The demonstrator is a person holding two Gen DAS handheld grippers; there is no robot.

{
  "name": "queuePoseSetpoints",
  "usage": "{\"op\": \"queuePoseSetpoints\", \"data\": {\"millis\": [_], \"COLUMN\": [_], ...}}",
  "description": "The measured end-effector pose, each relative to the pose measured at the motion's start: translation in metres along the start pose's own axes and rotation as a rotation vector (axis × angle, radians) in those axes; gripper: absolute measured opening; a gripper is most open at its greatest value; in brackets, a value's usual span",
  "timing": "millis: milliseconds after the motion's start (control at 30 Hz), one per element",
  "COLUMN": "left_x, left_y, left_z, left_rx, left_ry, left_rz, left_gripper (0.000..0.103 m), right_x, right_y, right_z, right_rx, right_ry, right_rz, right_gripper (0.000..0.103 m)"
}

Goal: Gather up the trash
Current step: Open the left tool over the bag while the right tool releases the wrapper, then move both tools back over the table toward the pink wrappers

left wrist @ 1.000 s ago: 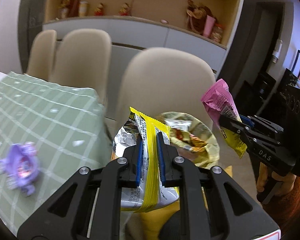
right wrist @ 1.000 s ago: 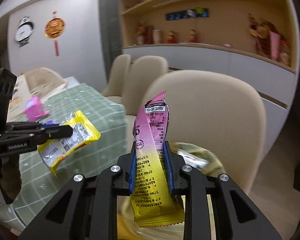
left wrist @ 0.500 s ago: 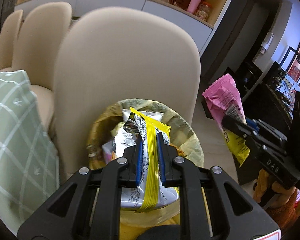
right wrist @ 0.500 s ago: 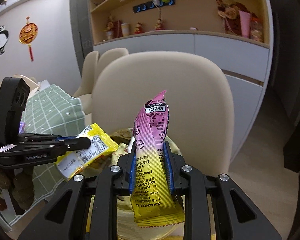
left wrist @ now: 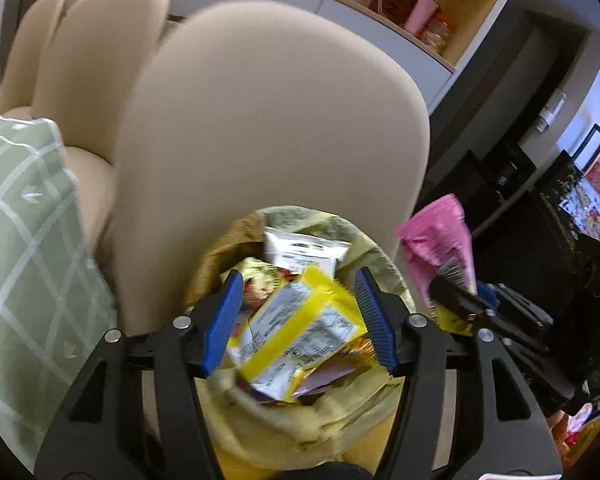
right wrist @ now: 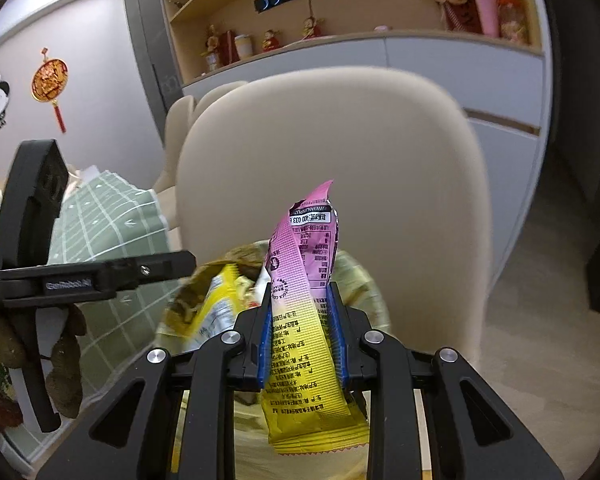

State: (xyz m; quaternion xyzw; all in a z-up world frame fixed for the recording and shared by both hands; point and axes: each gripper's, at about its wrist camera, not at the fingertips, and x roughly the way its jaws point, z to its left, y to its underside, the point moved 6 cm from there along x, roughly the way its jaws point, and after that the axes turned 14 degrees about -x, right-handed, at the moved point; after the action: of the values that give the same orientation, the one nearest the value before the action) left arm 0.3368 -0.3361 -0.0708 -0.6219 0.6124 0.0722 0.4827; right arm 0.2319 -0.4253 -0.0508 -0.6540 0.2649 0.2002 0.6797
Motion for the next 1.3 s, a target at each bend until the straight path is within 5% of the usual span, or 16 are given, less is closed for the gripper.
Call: {"op": "queuePoseSetpoints", "data": {"millis": [200,400,667,833,900,1300], "left_x": [-0.049,-0.081,-0.086,-0.100,-0.107,-0.194], "left_y": [0.003,0.005,0.004,-0.005,-0.006,-0.007], "left_z": [0.017,0.033,0.043,0.041,0.040,0.091], "left_rx": [0.017,-0.009,-0.033,-0.044,-0.040,-0.049], "left_ry": [-0.044,-0.025,0.010,0.025,0.031,-0.079], "left_rz": [-0.076,-0.149,-0.152,-0.184,-0.193,-0.323], "left_gripper": [0.056,0.056,0.057,0.057,0.057,0.057], "right_x": [0.036,0.099,0.119,0.108,0.097,0.002], "right_y": [-0.004,0.019,0.031,0.027,0.025,-0.026], "right_z": [0.050,0.048,0.044,0.047,0.047,0.065], "right_rx": [-0.075,-0.081,-0.069,-0.064,-0.087,-0.095], "right_ry": [-0.094,-0.048,0.000,0.009,0.025,0.034], "right_rz": [0.025,0.218,0.322,0.307,0.298,0.061], "right_gripper": [0.024,0.024,0.025,0.039,0.062,0.064]}}
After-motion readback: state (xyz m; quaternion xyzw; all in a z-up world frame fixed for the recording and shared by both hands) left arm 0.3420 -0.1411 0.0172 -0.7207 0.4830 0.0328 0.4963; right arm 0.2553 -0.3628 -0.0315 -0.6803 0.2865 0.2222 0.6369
